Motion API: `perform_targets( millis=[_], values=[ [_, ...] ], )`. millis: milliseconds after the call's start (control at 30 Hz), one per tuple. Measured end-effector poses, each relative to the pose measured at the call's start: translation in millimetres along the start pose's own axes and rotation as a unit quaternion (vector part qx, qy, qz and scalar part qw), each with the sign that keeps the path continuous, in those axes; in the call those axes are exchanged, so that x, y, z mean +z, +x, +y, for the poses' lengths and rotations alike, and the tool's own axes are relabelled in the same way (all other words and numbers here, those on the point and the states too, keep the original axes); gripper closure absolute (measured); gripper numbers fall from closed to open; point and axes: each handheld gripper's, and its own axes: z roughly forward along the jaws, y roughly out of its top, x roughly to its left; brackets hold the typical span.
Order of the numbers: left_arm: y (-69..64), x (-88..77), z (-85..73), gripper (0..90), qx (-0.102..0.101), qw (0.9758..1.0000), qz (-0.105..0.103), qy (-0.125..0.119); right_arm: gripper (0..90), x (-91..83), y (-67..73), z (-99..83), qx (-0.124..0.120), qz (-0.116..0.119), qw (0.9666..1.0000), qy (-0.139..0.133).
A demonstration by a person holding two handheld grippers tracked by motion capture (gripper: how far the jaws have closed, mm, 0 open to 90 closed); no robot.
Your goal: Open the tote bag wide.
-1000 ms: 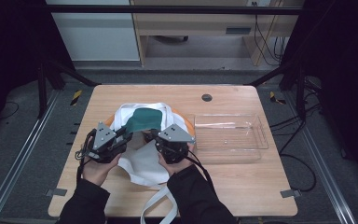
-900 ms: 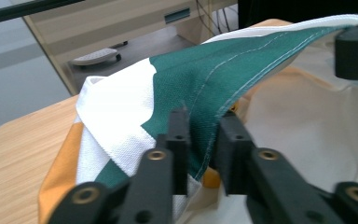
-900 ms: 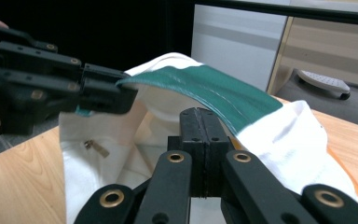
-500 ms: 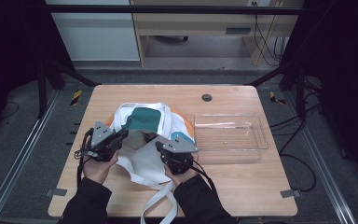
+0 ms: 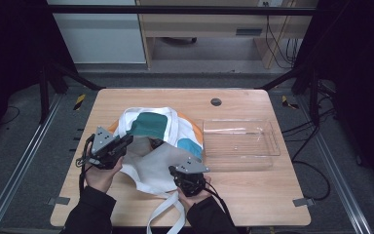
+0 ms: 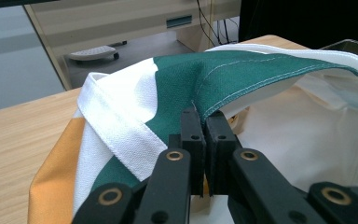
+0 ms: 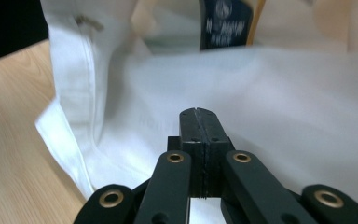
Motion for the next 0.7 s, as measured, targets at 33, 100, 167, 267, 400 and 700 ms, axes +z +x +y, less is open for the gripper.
perform_targets(
  millis=[33,100,167,267,400,700],
  values=[
    [-0.1,-0.1,0.2,87.6,0.0,1.0,0.0,0.0,90.0,0.8,-0.3,-4.0,0.001,-0.001,1.0,0.006],
    [-0.3,-0.4,0.6,87.6,0.0,1.0,0.0,0.0,90.0,1.9,-0.8,-7.7,0.002,0.001,0.9999,0.011],
    [-0.4,-0.8,1.3,87.6,-0.002,1.0,-0.001,-0.001,90.0,3.8,-0.6,-12.6,0.004,0.0,0.9998,0.02],
    [0.0,-1.7,2.1,87.6,-0.003,1.0,-0.002,-0.002,90.0,8.8,0.6,-21.8,0.005,0.0,0.9993,0.037],
    [0.2,-2.4,2.6,87.6,-0.005,1.0,-0.003,-0.005,90.0,12.7,1.2,-28.4,0.001,0.0,0.9988,0.049],
    [1.4,-5.3,5.5,87.7,-0.009,0.9999,-0.007,-0.008,90.0,20.0,-2.3,-37.0,0.002,-0.008,0.9976,0.069]
  ],
)
